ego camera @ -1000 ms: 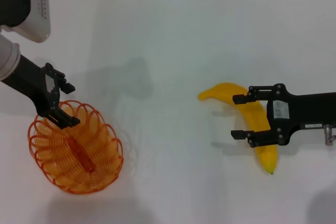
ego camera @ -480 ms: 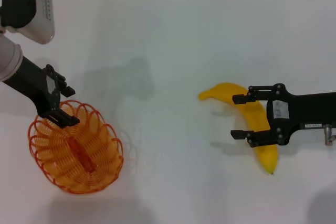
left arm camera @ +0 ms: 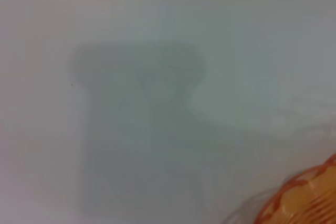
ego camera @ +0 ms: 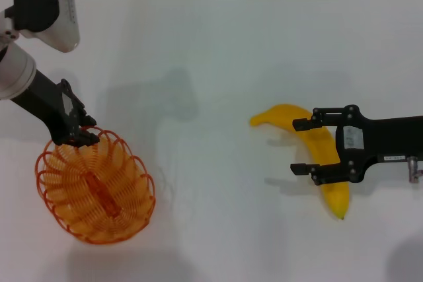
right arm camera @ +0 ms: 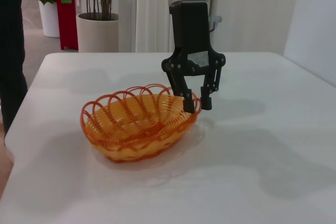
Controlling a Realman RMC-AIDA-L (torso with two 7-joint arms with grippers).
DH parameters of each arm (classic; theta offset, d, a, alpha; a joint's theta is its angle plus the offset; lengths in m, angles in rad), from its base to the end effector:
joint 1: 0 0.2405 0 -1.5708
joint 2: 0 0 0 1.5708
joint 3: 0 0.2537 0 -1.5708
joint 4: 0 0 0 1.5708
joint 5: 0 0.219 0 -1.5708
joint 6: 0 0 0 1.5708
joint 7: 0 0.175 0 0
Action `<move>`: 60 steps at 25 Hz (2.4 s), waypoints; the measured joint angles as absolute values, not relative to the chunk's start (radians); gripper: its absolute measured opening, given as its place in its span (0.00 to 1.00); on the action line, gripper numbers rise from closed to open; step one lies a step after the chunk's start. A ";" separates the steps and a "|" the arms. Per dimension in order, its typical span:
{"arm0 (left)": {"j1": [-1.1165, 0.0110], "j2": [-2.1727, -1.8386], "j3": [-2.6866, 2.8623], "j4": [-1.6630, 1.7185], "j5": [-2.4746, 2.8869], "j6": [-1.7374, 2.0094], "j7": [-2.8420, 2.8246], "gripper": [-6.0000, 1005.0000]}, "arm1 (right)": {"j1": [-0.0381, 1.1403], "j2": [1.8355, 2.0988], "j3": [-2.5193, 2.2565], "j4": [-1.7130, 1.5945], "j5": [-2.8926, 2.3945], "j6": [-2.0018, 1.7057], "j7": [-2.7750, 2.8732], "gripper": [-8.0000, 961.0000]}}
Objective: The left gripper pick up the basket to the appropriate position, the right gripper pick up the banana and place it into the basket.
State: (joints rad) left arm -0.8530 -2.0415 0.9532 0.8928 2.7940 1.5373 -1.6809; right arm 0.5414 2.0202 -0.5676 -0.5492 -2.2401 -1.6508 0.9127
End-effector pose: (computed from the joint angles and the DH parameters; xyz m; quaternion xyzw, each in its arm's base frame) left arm -0.2342 0.4099 -0.0027 -0.9665 -0.0748 0.2308 0.0835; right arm 0.2881 0.3171 -0.0253 -0.9796 0.0321 0.1671 0.1065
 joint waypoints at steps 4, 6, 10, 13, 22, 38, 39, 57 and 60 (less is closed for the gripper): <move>-0.854 -2.042 0.975 0.891 2.792 1.534 -1.691 0.44 | 0.541 2.020 -0.568 -0.549 -2.239 -1.650 0.913 0.78; -0.853 -2.042 0.997 0.890 2.790 1.530 -1.698 0.39 | 0.541 2.020 -0.568 -0.549 -2.238 -1.650 0.913 0.78; -0.853 -2.042 1.014 0.890 2.786 1.521 -1.714 0.28 | 0.540 2.020 -0.567 -0.549 -2.237 -1.650 0.913 0.78; -0.855 -2.042 1.016 0.890 2.784 1.520 -1.722 0.19 | 0.538 2.020 -0.566 -0.549 -2.236 -1.650 0.913 0.78; -0.848 -2.041 1.069 0.899 2.787 1.522 -1.752 0.11 | 0.535 2.020 -0.562 -0.549 -2.235 -1.649 0.913 0.78; -0.715 -2.034 0.921 1.185 2.595 1.781 -1.693 0.10 | 0.525 2.017 -0.557 -0.549 -2.235 -1.649 0.913 0.78; -0.697 -2.034 0.900 1.217 2.571 1.804 -1.690 0.10 | 0.524 2.017 -0.557 -0.549 -2.235 -1.649 0.913 0.78; -0.711 -2.043 0.885 1.111 2.426 1.712 -2.103 0.08 | 0.530 2.019 -0.557 -0.549 -2.231 -1.649 0.913 0.78; -0.763 -2.043 0.932 1.000 2.437 1.678 -2.148 0.08 | 0.531 2.019 -0.557 -0.549 -2.222 -1.649 0.913 0.77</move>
State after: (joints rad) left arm -0.7628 -2.0428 0.9324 1.0001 2.4366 1.6782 -2.1477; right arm 0.5306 2.0186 -0.5568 -0.5492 -2.2224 -1.6490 0.9127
